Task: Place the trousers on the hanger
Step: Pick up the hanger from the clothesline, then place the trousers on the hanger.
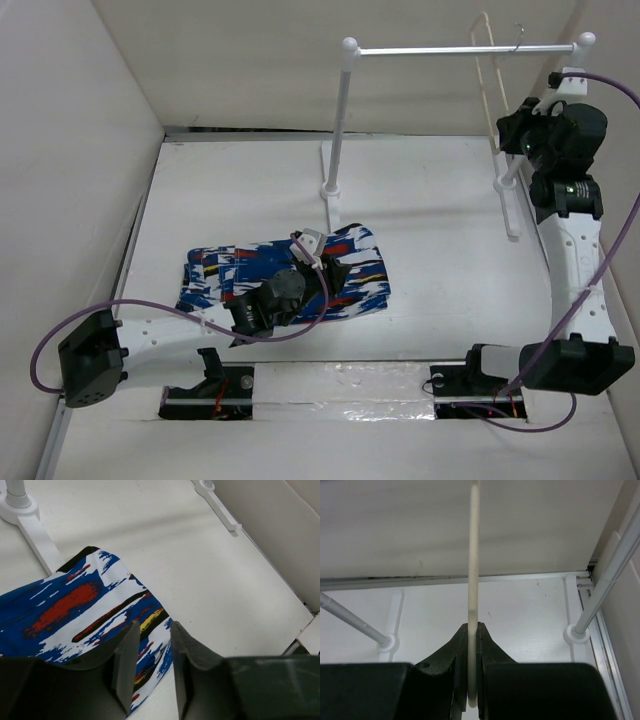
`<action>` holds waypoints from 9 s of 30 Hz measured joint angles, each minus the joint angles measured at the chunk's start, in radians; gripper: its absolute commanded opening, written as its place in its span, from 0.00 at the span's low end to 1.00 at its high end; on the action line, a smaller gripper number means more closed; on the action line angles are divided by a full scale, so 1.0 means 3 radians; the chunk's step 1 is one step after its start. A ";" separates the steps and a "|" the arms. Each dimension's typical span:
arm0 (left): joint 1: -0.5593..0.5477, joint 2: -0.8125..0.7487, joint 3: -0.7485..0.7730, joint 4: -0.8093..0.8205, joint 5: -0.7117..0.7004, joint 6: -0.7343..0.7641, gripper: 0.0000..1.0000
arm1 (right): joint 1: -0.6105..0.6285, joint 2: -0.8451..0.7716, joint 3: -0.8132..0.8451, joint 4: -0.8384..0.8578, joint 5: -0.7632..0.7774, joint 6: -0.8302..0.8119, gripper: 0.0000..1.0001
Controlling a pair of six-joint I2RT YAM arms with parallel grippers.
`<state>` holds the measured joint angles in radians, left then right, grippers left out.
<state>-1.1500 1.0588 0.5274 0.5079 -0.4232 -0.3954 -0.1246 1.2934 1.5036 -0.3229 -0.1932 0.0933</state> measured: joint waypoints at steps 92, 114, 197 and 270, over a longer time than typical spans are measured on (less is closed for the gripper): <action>0.0223 0.2494 0.1021 0.1286 0.1335 -0.1437 0.00 | 0.1924 -0.1731 -0.3578 0.1002 0.0758 0.0886 0.60; 0.0145 0.2288 0.0903 0.1475 0.1822 -0.1437 0.40 | 0.1609 -0.1869 -0.3775 0.1536 0.0346 0.1316 0.00; -0.0928 0.2344 0.0365 0.0862 -0.1469 -0.2623 0.00 | 0.1573 -0.1428 -0.4170 0.1408 -0.0607 0.0753 0.18; -0.0886 0.2477 0.0141 0.1385 -0.1148 -0.2742 0.00 | 0.0421 -0.1542 -0.3933 0.1111 -0.1368 0.0814 0.00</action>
<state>-1.4158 1.8019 0.5697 0.9234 -0.7677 -1.2179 0.0017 0.8307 0.3237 0.0105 -0.6037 0.3374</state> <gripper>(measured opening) 0.054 0.033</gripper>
